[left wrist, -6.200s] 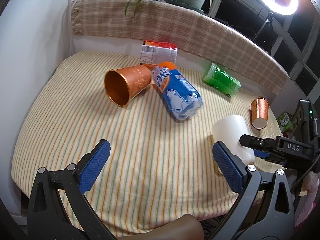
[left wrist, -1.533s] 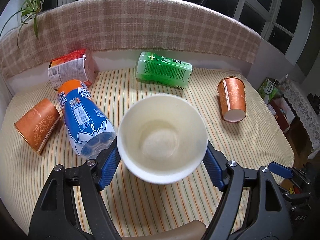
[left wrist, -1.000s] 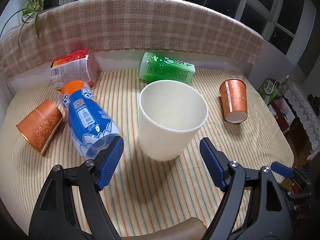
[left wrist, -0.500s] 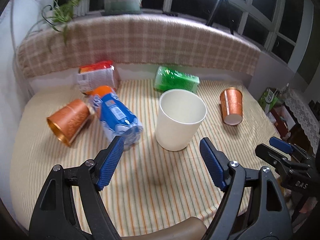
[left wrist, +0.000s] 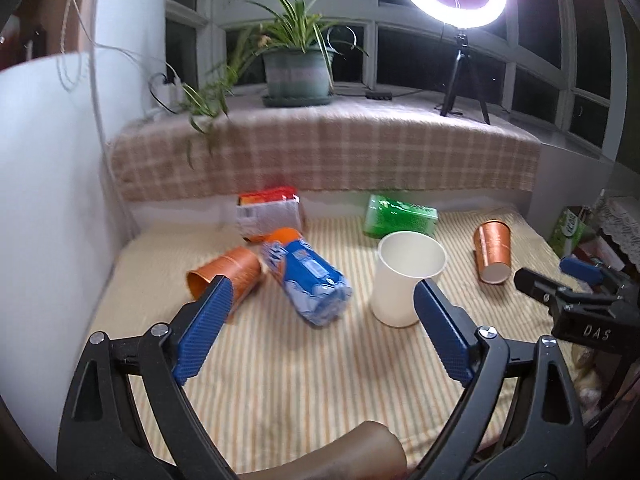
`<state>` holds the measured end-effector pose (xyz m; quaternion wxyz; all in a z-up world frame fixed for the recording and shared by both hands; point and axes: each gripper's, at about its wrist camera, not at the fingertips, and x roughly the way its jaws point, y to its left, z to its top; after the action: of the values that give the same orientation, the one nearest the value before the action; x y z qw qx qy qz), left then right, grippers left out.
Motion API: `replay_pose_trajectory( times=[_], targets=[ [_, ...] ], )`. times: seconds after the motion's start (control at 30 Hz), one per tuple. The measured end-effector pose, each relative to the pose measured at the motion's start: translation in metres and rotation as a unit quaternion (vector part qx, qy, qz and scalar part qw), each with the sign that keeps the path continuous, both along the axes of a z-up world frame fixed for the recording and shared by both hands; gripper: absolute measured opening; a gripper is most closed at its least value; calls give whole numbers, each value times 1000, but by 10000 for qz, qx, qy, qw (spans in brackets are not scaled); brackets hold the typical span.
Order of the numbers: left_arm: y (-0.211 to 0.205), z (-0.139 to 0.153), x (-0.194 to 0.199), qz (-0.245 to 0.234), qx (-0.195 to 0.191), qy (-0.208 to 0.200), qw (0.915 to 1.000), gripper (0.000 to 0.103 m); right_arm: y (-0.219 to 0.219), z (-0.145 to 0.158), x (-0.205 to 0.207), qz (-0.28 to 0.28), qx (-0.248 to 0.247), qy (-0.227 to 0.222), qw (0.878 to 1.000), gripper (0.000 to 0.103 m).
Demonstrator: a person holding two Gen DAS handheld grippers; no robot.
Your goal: Flip cup upright
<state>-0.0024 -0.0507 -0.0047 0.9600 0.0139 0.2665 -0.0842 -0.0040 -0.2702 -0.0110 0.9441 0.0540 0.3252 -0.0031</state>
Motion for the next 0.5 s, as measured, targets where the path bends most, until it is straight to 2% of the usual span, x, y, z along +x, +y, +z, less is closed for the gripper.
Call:
replay_pose_trajectory(
  times=[0.03,0.17,0.5],
  targets=[
    [0,0,-1,14,10,-37,10000,102,2,2,0,-15,-60,-41,10000,103],
    [2,1,-6,157,104,-180,9997,102,6,6,1,-73,-160,-159,9997,103],
    [6,-2,-6,283,86,-73,9995,102,12,14,-1,-137,-368,-341,9986,103]
  ],
)
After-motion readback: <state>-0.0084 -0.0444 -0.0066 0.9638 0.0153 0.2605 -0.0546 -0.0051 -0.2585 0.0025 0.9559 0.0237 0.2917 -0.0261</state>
